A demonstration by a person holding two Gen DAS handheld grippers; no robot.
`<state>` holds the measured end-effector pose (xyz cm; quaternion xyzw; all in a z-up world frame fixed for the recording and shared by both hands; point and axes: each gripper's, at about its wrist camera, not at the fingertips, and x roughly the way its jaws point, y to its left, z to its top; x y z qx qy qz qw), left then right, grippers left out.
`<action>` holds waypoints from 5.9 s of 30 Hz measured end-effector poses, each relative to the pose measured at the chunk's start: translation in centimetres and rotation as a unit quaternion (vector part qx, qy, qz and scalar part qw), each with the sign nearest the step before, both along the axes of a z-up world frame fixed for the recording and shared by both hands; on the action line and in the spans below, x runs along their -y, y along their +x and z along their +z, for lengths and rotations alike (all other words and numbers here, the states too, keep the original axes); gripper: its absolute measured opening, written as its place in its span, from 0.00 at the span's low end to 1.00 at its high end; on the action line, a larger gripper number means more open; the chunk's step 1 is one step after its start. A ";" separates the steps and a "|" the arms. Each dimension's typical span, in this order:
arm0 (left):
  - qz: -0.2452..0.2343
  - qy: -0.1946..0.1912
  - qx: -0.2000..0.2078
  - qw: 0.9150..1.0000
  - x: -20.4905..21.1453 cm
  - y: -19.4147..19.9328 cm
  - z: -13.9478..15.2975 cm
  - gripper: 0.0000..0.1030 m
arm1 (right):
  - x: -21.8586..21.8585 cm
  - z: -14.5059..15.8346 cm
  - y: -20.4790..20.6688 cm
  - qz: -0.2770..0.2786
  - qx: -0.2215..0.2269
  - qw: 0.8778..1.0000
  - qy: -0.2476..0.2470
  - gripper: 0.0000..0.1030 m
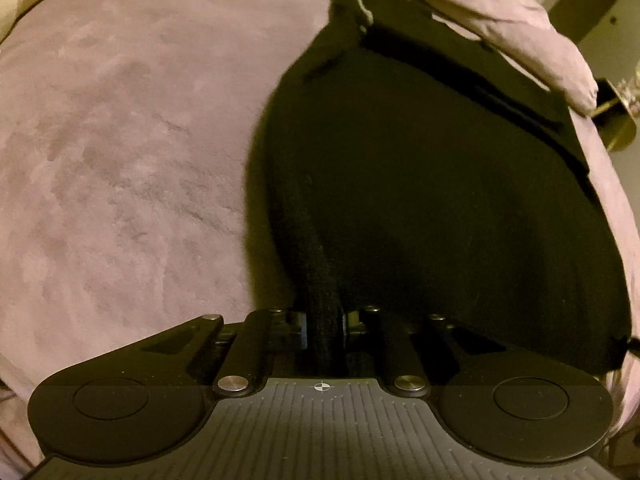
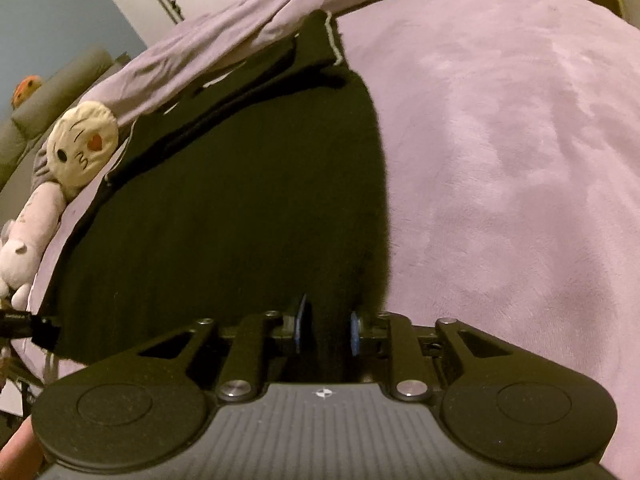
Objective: Fold small clothes
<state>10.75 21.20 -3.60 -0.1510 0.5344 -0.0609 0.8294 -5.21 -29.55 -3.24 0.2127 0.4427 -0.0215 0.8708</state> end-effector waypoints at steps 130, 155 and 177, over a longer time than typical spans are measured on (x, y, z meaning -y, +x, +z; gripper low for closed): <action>0.085 0.191 0.223 0.952 4.4 38.6 4.8 0.41 | -0.9 1.7 44.9 -0.034 0.049 0.908 -0.415 0.31; 0.016 0.118 0.164 0.979 9.5 26.2 1.7 0.75 | -12.8 -5.7 49.5 0.083 0.029 0.956 -0.279 0.26; -0.032 0.071 0.153 0.985 14.6 25.3 1.8 0.76 | -11.8 -2.3 32.3 -0.010 0.045 0.983 -0.177 0.26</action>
